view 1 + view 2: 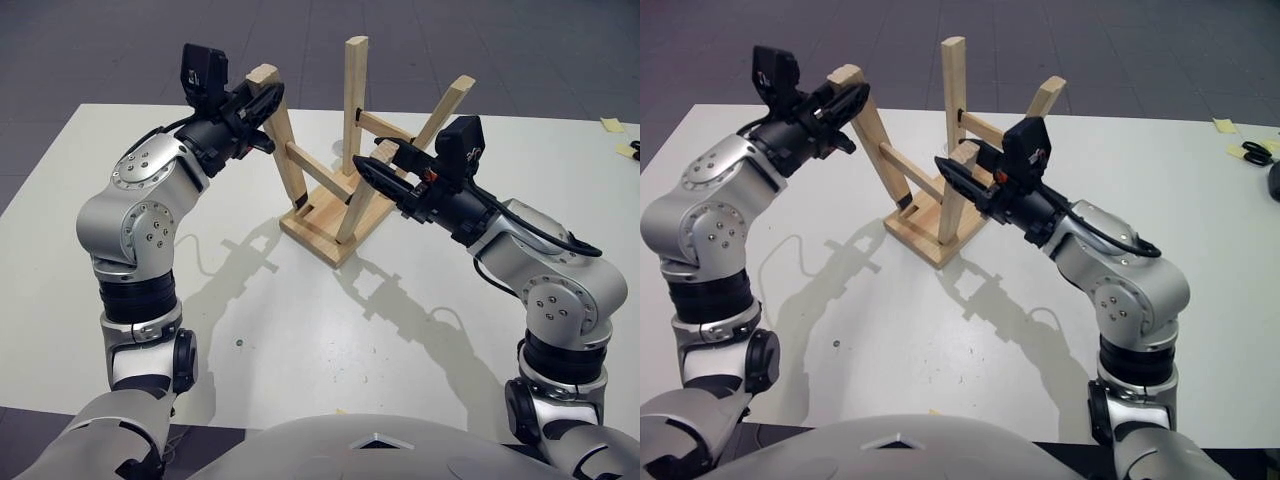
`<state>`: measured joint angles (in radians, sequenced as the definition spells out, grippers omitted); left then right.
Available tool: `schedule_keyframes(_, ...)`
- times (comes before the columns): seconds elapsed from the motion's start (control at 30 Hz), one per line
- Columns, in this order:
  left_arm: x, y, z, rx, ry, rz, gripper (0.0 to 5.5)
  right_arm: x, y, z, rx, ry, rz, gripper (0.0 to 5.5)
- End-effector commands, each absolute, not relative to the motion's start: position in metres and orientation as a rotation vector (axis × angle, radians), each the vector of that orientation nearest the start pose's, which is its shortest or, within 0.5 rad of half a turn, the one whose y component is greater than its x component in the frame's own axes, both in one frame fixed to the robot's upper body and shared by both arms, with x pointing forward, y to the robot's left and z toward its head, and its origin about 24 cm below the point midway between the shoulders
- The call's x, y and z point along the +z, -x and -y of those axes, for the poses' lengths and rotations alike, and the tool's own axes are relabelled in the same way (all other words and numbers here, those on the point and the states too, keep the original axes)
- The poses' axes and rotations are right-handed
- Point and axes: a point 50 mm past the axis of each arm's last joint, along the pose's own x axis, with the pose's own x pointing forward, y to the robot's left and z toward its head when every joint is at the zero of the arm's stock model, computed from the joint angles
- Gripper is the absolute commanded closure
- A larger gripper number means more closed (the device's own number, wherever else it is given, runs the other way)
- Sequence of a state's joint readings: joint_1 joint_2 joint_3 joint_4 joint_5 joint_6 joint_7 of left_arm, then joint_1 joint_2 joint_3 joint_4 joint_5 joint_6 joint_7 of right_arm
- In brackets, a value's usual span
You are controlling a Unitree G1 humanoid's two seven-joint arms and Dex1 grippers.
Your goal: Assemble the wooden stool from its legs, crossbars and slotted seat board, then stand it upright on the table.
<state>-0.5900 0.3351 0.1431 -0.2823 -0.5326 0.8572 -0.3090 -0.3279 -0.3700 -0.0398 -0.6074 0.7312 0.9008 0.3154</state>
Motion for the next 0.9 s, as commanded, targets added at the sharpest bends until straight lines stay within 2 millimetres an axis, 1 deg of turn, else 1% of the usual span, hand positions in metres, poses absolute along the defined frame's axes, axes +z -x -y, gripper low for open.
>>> schedule_keyframes(0.03,0.227,-0.300,-0.132,-0.736,0.106,0.108,4.48,0.143,-0.251,0.129,0.698,-0.151,-0.246,3.39)
schedule_keyframes(0.13,0.227,-0.300,-0.130,-0.746,0.140,0.104,4.48,0.142,-0.251,0.129,0.695,-0.153,-0.246,3.39)
schedule_keyframes(0.23,0.221,-0.297,-0.125,-0.789,0.225,0.063,4.48,0.142,-0.251,0.129,0.694,-0.154,-0.246,3.39)
schedule_keyframes(0.3,0.215,-0.296,-0.126,-0.802,0.258,0.029,4.48,0.142,-0.251,0.129,0.693,-0.154,-0.245,3.39)
schedule_keyframes(0.43,0.211,-0.299,-0.132,-0.787,0.212,0.002,4.48,0.142,-0.251,0.130,0.692,-0.151,-0.245,3.38)
schedule_keyframes(0.53,0.208,-0.299,-0.129,-0.788,0.228,-0.014,4.48,0.142,-0.252,0.130,0.693,-0.151,-0.244,3.38)
schedule_keyframes(0.67,0.189,-0.295,-0.122,-0.807,0.258,-0.104,4.48,0.143,-0.252,0.129,0.694,-0.151,-0.242,3.38)
schedule_keyframes(0.73,0.183,-0.295,-0.125,-0.812,0.291,-0.148,4.48,0.142,-0.253,0.130,0.691,-0.150,-0.243,3.38)
schedule_keyframes(0.8,0.180,-0.298,-0.132,-0.800,0.331,-0.179,4.48,0.142,-0.253,0.130,0.689,-0.146,-0.246,3.38)
schedule_keyframes(0.9,0.184,-0.302,-0.142,-0.794,0.349,-0.188,4.48,0.141,-0.253,0.131,0.684,-0.143,-0.246,3.38)
